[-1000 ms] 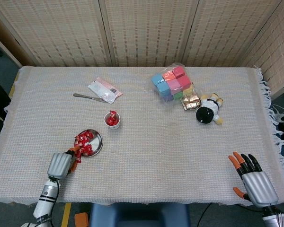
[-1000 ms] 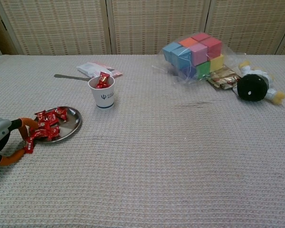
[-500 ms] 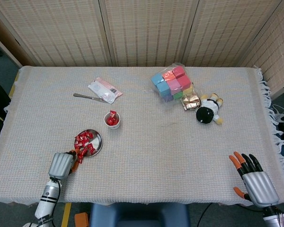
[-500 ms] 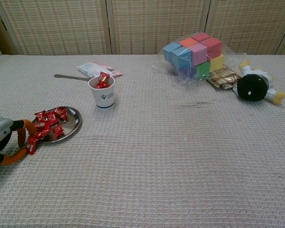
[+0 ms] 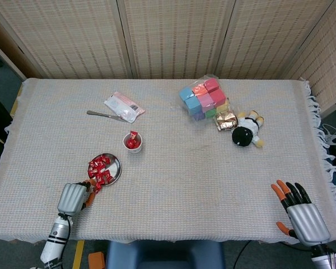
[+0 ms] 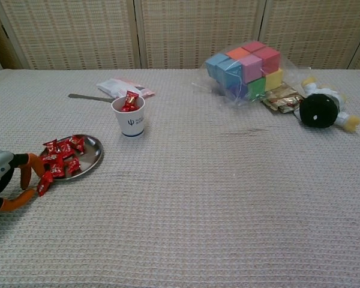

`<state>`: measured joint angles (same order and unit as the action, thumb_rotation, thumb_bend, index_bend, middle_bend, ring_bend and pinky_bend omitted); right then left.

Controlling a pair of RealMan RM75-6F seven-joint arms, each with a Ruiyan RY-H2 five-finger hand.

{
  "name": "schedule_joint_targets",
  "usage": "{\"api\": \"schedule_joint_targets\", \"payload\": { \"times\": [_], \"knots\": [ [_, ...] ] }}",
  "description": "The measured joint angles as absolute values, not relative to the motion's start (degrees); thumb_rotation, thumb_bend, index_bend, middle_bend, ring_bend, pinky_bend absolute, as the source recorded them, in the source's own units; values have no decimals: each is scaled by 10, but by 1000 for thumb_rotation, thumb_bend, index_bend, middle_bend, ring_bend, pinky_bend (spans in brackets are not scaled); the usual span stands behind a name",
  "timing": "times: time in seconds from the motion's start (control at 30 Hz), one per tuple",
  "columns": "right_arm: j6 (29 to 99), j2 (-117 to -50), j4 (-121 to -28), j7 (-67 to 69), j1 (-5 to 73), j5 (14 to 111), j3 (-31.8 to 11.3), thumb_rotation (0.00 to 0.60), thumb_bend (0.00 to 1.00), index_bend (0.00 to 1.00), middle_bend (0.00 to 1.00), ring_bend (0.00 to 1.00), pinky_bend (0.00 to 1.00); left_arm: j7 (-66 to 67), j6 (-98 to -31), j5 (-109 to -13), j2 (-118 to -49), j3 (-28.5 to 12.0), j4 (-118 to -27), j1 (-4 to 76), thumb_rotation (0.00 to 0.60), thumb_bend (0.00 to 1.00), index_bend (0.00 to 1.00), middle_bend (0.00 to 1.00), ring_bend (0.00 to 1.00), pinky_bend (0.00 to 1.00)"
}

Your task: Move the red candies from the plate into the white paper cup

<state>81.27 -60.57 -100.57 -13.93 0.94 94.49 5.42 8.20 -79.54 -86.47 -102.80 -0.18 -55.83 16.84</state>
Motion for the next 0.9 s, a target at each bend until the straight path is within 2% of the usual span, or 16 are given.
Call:
{"api": "schedule_joint_targets", "payload": {
  "times": [0.23, 0.37, 0.6, 0.9],
  "knots": [
    [814, -605, -1006, -138, 9, 946, 54, 600, 114, 0, 0, 0, 0, 84, -787, -865, -1028, -4, -571, 171, 600, 401, 263, 449, 700, 1000],
    [815, -604, -1005, -137, 8, 947, 54, 600, 113, 0, 0, 0, 0, 84, -780, -867, -1025, -3, -587, 173, 600, 398, 244, 438, 700, 1000],
    [816, -604, -1005, -136, 8, 948, 55, 600, 114, 0, 0, 0, 0, 95, -770, -869, -1027, -3, -603, 177, 600, 395, 252, 441, 700, 1000],
    [813, -605, -1005, -139, 8, 947, 55, 600, 114, 0, 0, 0, 0, 107, -766, -878, -1038, 3, -597, 179, 600, 391, 327, 448, 700, 1000]
  ]
}}
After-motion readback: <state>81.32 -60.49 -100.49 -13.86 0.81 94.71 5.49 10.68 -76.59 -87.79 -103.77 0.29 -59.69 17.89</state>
